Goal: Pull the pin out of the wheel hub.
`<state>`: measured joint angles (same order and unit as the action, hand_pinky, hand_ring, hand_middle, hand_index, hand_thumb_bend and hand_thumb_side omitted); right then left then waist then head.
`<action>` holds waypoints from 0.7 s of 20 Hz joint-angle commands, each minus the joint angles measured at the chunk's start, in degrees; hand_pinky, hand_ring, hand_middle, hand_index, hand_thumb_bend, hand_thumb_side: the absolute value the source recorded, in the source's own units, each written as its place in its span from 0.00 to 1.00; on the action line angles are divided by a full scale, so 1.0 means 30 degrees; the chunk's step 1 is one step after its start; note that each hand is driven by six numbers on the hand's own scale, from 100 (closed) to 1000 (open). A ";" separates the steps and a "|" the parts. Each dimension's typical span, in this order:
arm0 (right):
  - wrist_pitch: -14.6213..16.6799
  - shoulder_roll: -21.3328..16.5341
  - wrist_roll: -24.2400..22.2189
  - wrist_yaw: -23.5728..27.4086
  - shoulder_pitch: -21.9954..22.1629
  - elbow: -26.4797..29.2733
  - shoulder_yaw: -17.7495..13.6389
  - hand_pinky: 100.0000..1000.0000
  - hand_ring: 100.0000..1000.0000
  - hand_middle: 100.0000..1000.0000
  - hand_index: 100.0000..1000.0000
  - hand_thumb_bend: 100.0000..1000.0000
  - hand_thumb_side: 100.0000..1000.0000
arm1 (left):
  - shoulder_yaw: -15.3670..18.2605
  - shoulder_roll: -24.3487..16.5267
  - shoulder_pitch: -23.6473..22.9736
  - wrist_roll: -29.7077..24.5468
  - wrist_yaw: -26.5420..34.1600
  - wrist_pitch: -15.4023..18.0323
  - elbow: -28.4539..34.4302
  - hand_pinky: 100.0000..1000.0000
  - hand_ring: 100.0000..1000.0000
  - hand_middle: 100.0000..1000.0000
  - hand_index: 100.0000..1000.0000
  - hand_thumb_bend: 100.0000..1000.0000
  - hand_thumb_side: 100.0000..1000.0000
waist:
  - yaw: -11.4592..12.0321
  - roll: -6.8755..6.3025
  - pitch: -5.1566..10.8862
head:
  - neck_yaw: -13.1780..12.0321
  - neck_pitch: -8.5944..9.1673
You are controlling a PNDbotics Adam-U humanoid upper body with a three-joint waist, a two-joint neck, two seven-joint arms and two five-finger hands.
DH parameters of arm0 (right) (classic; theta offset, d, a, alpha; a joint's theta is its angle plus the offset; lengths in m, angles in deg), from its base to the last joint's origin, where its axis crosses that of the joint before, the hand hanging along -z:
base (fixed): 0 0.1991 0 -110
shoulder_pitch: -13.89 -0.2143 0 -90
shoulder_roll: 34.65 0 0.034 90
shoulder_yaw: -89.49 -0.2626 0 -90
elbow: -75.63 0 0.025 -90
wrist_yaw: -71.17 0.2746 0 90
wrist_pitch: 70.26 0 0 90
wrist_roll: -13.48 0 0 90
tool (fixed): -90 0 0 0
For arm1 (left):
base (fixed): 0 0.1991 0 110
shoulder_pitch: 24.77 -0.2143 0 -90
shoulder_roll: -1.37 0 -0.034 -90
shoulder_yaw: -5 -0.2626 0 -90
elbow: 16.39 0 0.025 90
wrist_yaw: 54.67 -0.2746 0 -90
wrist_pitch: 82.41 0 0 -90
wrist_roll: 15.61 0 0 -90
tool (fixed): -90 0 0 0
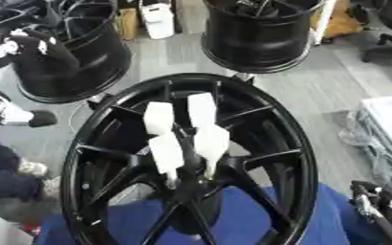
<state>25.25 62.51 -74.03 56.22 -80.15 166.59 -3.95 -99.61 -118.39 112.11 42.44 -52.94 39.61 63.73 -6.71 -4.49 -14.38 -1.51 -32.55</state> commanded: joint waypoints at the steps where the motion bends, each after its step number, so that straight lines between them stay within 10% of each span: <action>1: 0.0024 -0.0236 -0.0089 -0.0042 -0.0125 0.0288 0.0058 0.59 0.62 0.70 0.76 0.00 0.73 | -0.0210 0.0269 0.0759 -0.4964 -0.0005 0.4794 -0.0549 0.72 0.71 0.66 0.80 0.52 0.41 | -0.0052 0.0047 0.0382 | -0.0118 0.0201; 14: 0.0076 -0.0203 -0.0302 -0.0020 -0.0162 0.0231 0.0191 0.59 0.62 0.70 0.76 0.00 0.73 | -0.0998 0.3605 0.2351 -0.5606 -0.1987 0.5038 -0.2412 0.73 0.73 0.68 0.80 0.54 0.40 | -0.0281 0.0102 0.0475 | -0.0292 0.0272</action>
<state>25.33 62.51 -74.68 56.22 -80.18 166.59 -3.44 -102.76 -107.07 117.87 41.45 -58.31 38.62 56.26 -7.49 -4.43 -14.34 -2.15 -32.54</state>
